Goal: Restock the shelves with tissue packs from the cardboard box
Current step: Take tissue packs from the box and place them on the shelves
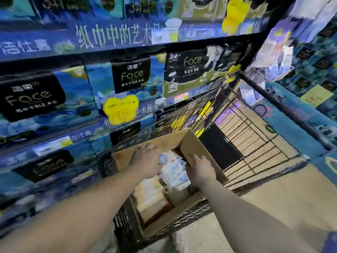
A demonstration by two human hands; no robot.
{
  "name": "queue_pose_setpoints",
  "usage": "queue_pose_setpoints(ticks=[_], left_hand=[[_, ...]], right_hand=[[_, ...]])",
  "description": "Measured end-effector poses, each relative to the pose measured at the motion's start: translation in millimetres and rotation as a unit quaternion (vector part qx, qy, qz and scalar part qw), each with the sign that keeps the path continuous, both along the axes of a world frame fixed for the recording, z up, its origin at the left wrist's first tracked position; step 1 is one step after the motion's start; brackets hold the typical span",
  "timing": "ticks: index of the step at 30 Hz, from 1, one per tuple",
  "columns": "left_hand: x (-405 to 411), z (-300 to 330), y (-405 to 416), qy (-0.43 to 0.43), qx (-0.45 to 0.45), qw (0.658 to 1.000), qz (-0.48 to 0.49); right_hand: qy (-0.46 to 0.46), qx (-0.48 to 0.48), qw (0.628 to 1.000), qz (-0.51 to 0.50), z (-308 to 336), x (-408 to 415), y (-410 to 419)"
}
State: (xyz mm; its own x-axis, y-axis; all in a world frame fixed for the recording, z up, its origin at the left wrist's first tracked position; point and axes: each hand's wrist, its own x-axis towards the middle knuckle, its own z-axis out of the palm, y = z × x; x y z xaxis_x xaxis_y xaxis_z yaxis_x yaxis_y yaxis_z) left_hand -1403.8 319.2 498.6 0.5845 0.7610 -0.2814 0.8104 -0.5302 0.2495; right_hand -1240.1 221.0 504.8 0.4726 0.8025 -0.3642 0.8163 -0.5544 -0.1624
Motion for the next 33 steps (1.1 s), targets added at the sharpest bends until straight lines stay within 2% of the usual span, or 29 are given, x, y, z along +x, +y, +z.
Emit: queue_pose_setpoints(ticks=[6, 12, 18, 20, 24, 28, 33], left_hand=[[50, -66, -3, 0.027, -0.099, 0.987, 0.127], [85, -145, 7, 0.016, -0.175, 0.960, 0.219], [104, -238, 27, 0.022, -0.229, 0.941, 0.249], [107, -264, 30, 0.039, -0.216, 0.944, 0.247], [107, -295, 27, 0.112, -0.115, 0.967, 0.198], [105, -316, 24, 0.102, -0.039, 0.975, 0.194], [110, -320, 27, 0.158, -0.084, 0.969, 0.170]], right_hand=[[0.031, -0.078, 0.992, 0.090, -67, 86, 52], [0.096, -0.108, 0.982, 0.125, -154, 125, 104], [0.126, -0.130, 0.974, 0.137, -239, 137, 142], [0.132, -0.130, 0.971, 0.151, -265, 138, 150], [0.157, -0.092, 0.974, 0.138, -301, 132, 155], [0.190, -0.085, 0.973, 0.101, -320, 129, 157], [0.180, -0.082, 0.979, 0.049, -324, 123, 158]])
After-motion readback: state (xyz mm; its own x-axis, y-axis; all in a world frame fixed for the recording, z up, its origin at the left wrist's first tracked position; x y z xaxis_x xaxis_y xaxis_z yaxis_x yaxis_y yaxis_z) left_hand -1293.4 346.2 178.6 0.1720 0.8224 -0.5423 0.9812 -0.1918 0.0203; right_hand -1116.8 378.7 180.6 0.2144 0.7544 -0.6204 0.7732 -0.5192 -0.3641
